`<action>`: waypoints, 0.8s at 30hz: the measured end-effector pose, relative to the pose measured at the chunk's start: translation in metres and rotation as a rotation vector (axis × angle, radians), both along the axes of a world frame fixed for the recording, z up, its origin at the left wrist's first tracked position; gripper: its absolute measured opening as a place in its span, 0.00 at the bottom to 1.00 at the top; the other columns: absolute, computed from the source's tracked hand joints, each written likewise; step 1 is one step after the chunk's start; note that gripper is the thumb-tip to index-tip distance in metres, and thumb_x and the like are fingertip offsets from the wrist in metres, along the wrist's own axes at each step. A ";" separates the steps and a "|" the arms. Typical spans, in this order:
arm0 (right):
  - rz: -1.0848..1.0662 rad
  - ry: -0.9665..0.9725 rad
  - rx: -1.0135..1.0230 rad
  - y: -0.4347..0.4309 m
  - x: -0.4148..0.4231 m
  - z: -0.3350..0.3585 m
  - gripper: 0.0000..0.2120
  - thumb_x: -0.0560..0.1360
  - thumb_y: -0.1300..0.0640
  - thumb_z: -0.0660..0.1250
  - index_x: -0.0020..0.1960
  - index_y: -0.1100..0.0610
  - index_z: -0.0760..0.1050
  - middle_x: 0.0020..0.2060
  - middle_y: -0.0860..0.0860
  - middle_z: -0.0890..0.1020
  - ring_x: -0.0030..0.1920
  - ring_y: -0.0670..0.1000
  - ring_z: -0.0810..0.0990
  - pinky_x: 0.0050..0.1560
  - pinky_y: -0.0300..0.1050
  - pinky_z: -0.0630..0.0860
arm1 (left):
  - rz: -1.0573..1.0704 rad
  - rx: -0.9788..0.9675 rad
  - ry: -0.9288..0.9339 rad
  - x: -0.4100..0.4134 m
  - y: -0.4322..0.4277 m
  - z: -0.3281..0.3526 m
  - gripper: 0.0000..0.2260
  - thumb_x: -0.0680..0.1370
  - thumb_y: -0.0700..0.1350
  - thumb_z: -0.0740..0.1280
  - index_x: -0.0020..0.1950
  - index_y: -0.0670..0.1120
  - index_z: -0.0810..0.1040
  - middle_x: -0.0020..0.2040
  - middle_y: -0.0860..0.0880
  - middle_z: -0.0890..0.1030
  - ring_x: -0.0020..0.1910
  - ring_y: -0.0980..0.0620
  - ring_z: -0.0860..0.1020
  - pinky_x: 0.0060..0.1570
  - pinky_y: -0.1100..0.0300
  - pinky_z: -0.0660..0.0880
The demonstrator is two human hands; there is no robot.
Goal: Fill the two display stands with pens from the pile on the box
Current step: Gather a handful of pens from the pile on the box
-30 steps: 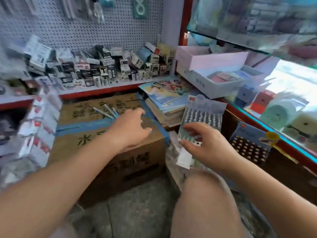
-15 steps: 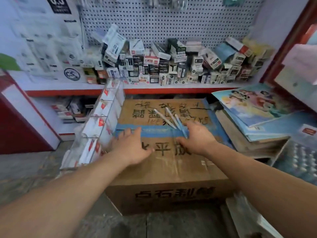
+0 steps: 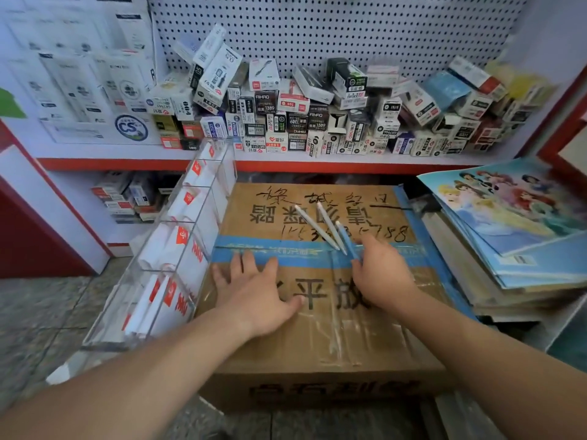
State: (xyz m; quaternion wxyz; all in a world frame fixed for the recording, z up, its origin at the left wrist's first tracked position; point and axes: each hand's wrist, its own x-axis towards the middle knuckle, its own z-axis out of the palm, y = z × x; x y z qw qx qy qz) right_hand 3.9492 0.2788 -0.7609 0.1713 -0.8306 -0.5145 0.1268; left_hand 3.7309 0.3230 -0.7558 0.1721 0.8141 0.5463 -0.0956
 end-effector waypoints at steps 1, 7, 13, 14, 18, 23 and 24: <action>-0.028 0.044 0.012 0.000 0.000 0.003 0.20 0.80 0.58 0.65 0.72 0.52 0.70 0.53 0.51 0.80 0.46 0.52 0.81 0.48 0.54 0.83 | 0.008 -0.003 -0.016 0.000 0.001 0.001 0.42 0.75 0.74 0.57 0.82 0.56 0.48 0.83 0.42 0.45 0.82 0.39 0.41 0.78 0.33 0.41; 0.044 0.238 0.241 -0.018 -0.026 0.023 0.13 0.81 0.56 0.67 0.65 0.50 0.74 0.47 0.44 0.77 0.38 0.45 0.80 0.31 0.39 0.77 | 0.057 0.113 -0.441 0.004 0.002 0.015 0.23 0.83 0.59 0.62 0.75 0.51 0.71 0.71 0.52 0.72 0.73 0.50 0.67 0.73 0.51 0.66; 0.241 0.459 0.238 -0.030 -0.061 0.023 0.08 0.76 0.56 0.74 0.54 0.46 0.80 0.43 0.45 0.82 0.40 0.45 0.81 0.41 0.44 0.82 | 0.351 -0.497 -1.061 0.013 -0.008 0.021 0.10 0.84 0.50 0.65 0.51 0.47 0.84 0.50 0.44 0.86 0.52 0.43 0.85 0.54 0.40 0.82; 0.239 0.495 0.237 -0.029 -0.061 0.024 0.07 0.76 0.56 0.75 0.52 0.47 0.81 0.42 0.45 0.83 0.41 0.46 0.82 0.43 0.45 0.83 | 0.422 -0.580 -1.121 0.012 -0.009 0.022 0.10 0.84 0.47 0.65 0.52 0.44 0.82 0.52 0.41 0.86 0.52 0.42 0.85 0.53 0.40 0.83; 0.189 0.436 0.229 -0.017 -0.049 0.019 0.02 0.78 0.53 0.72 0.47 0.49 0.83 0.39 0.44 0.84 0.40 0.43 0.82 0.41 0.39 0.79 | 0.551 -0.627 -1.186 0.008 -0.009 0.027 0.06 0.86 0.44 0.62 0.58 0.43 0.76 0.48 0.42 0.87 0.46 0.44 0.87 0.50 0.44 0.84; 0.067 0.100 0.158 0.013 -0.022 0.009 0.10 0.80 0.53 0.69 0.61 0.52 0.80 0.56 0.47 0.81 0.50 0.47 0.80 0.50 0.46 0.81 | 0.555 -0.577 -1.129 0.007 -0.005 0.023 0.04 0.85 0.44 0.63 0.58 0.45 0.76 0.50 0.42 0.85 0.45 0.48 0.87 0.50 0.45 0.84; 0.062 0.053 0.127 0.018 -0.020 0.008 0.12 0.80 0.52 0.69 0.63 0.52 0.79 0.59 0.49 0.79 0.51 0.50 0.80 0.51 0.48 0.80 | 0.544 -0.571 -1.118 0.007 -0.005 0.022 0.04 0.85 0.43 0.64 0.58 0.45 0.76 0.50 0.42 0.85 0.46 0.48 0.87 0.50 0.45 0.84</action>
